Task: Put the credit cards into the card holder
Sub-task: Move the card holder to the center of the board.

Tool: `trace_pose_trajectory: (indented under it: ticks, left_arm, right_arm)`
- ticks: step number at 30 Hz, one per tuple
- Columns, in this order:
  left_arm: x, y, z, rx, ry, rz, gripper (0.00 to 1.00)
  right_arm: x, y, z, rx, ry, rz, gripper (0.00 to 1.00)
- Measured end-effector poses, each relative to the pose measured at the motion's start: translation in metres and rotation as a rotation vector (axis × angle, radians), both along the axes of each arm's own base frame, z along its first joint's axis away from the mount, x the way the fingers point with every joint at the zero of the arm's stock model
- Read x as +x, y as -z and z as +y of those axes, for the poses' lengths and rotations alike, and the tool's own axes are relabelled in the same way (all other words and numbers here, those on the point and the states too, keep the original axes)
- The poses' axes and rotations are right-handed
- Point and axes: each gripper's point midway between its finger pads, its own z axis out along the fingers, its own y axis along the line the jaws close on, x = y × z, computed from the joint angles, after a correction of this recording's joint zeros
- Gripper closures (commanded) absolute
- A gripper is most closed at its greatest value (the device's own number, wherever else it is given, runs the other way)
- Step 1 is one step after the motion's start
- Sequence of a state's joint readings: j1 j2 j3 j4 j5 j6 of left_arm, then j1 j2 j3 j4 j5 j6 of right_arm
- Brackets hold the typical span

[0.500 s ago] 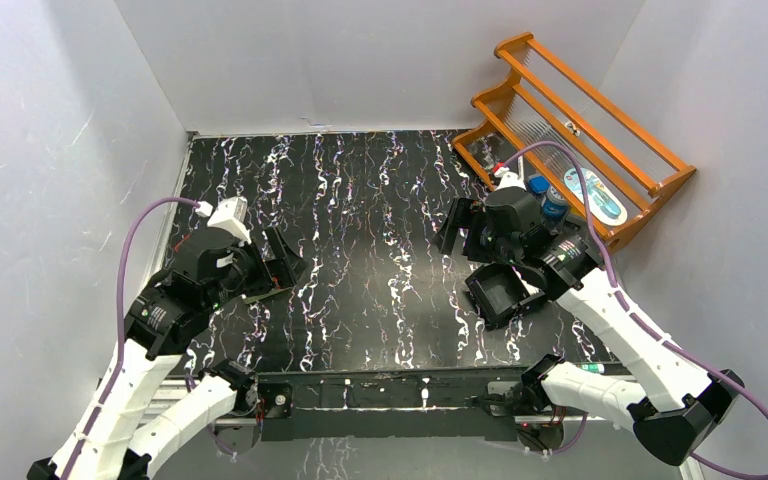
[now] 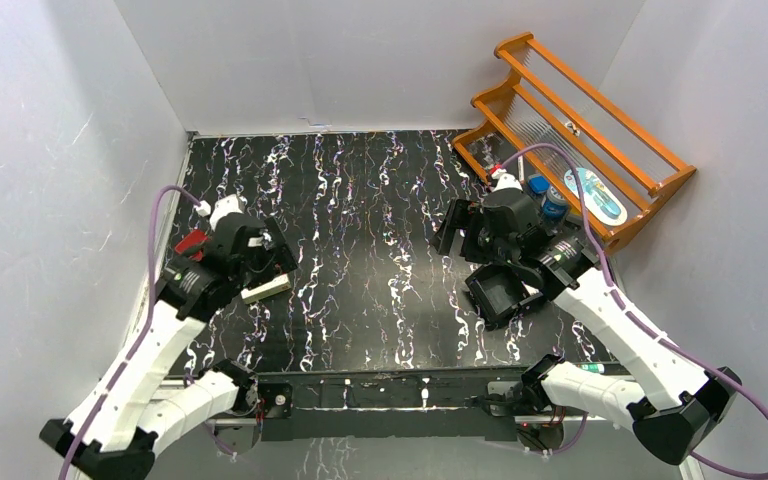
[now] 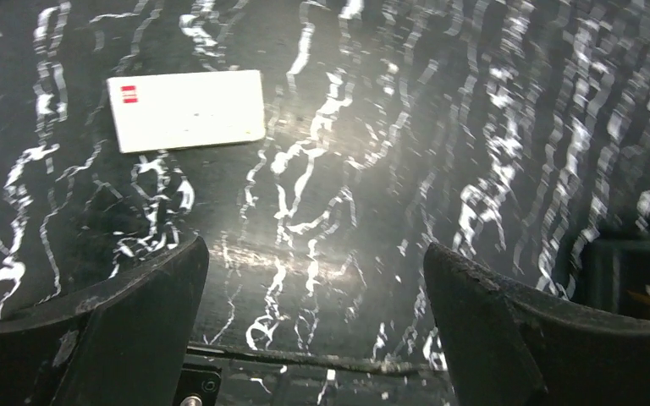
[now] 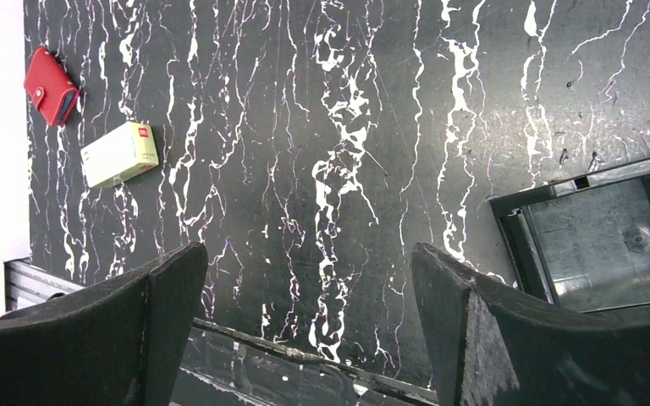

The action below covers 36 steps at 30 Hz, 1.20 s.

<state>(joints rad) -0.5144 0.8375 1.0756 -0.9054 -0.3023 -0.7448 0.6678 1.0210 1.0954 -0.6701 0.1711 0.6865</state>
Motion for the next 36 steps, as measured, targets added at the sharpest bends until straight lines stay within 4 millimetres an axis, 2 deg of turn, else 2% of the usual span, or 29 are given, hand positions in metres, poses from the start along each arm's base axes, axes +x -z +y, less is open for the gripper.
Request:
trace_pose_trajectory:
  ticks: [2,3,6,10,14,17,19,28,29,32,36]
  left_arm:
    - [0.006,0.011,0.01,0.048,-0.081,0.038,0.08]
    - [0.008,0.015,0.015,0.077,-0.116,0.053,0.15]
    - [0.014,0.02,0.03,0.154,-0.203,0.063,0.26]
    - [0.019,0.017,0.053,0.23,-0.351,0.042,0.27]
    - [0.028,0.013,0.064,0.257,-0.454,0.044,0.28]
    - [0.042,0.018,0.071,0.265,-0.527,0.082,0.35]
    - [0.051,0.026,0.083,0.263,-0.599,0.13,0.36]
    - [0.073,0.067,0.166,0.205,-0.956,0.264,0.35]
    - [0.076,0.074,0.174,0.209,-0.98,0.28,0.32]
    - [0.086,0.1,0.195,0.225,-1.021,0.343,0.16]
    - [0.099,0.128,0.214,0.254,-1.021,0.41,0.12]
  right_arm:
    - [0.0,-0.001,0.001,0.005,-0.003,-0.002,0.02]
    - [0.001,-0.001,0.002,0.011,-0.004,-0.006,0.02]
    - [0.001,0.002,0.004,0.019,-0.009,-0.007,0.02]
    - [0.0,0.002,0.005,0.026,-0.017,-0.007,0.02]
    - [-0.003,-0.004,0.007,0.044,-0.037,-0.023,0.02]
    - [-0.005,-0.008,0.007,0.055,-0.047,-0.035,0.02]
    - [-0.007,-0.01,0.007,0.061,-0.054,-0.036,0.02]
    - [-0.013,-0.007,0.009,0.063,-0.087,-0.028,0.02]
    - [-0.014,-0.007,0.009,0.063,-0.09,-0.029,0.02]
    - [-0.017,-0.011,0.009,0.07,-0.105,-0.039,0.02]
    - [-0.022,-0.022,0.008,0.092,-0.133,-0.077,0.02]
